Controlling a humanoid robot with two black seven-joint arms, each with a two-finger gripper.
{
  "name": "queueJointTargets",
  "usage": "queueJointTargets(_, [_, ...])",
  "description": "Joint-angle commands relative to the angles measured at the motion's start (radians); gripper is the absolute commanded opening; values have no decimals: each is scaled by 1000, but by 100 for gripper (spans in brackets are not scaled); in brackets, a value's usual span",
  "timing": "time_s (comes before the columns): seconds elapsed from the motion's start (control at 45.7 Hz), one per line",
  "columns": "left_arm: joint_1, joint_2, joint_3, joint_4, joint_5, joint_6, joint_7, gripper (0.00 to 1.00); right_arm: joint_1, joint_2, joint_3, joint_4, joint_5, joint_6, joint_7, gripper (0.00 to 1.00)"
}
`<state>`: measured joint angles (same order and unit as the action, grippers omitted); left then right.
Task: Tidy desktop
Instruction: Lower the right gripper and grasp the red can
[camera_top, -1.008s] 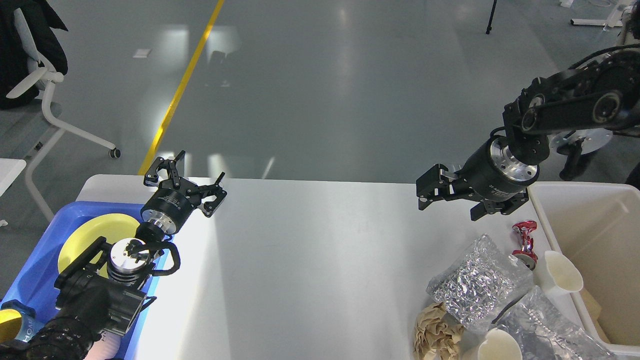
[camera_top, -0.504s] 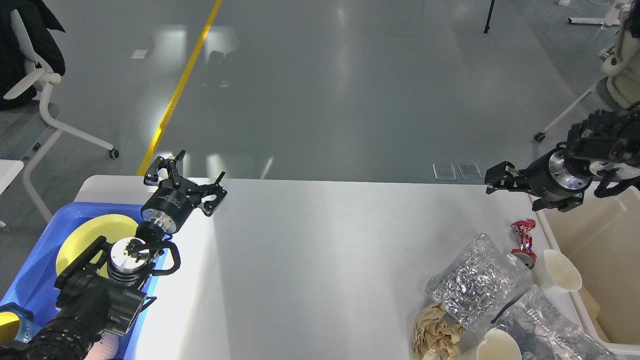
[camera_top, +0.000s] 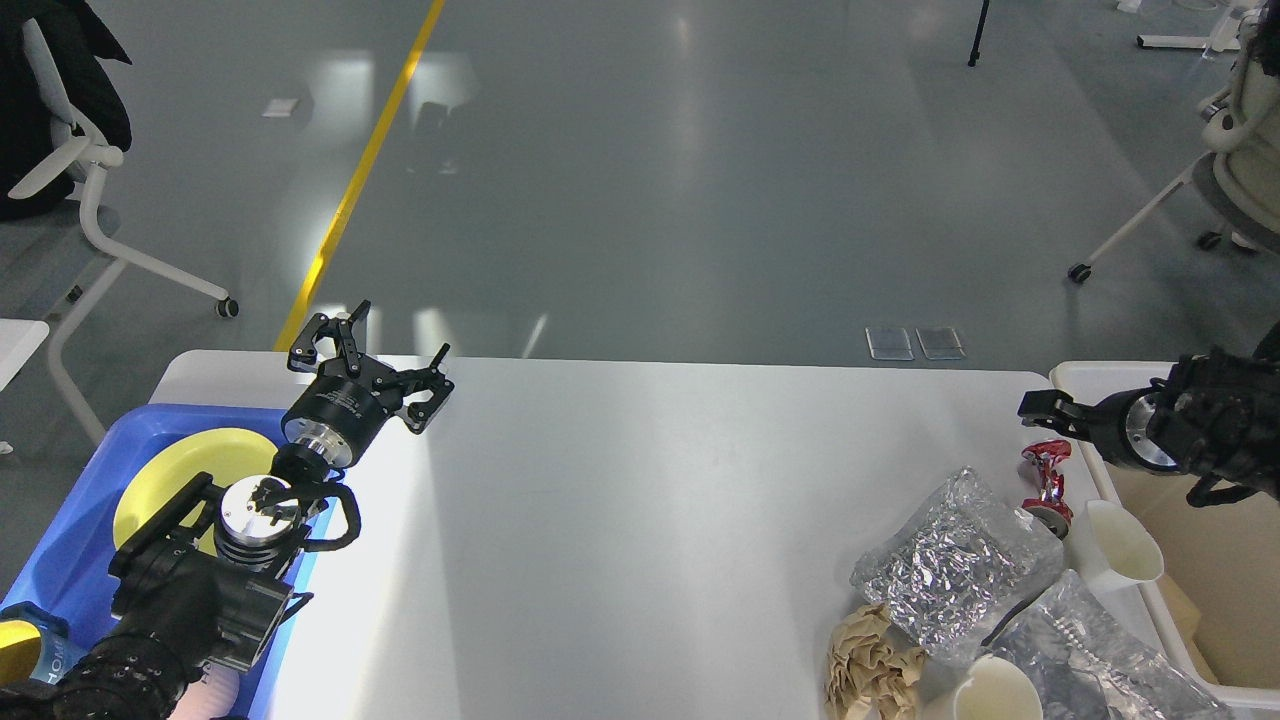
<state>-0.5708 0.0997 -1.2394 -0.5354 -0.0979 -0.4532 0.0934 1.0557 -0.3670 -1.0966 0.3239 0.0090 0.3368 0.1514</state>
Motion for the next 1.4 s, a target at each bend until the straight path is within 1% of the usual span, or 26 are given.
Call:
queueJointTargets(0.0, [0,0,0,0,1,1,0,97,-94,51,-2,-106,-1,-15,19,100])
queueJointTargets(0.066, [0,0,0,0,0,1,0,97,-126,74,-3,-153,-1,-15,28,100])
queueJointTargets(0.197, [0,0,0,0,0,-1,0,97,-163,100,-40,-207,-4,-16,28,100])
queueJointTargets(0.526, [0,0,0,0,0,-1,0,97,-198,106,-161,-212,-4,-88,25,100])
queueJointTargets(0.723, [0,0,0,0,0,1,0,97,-218,106,-171,-215,-4,-108,23,100])
queueJointTargets(1.38, [0,0,0,0,1,-1,0,97,-244,126,-229,-218,-4,-91,13,100])
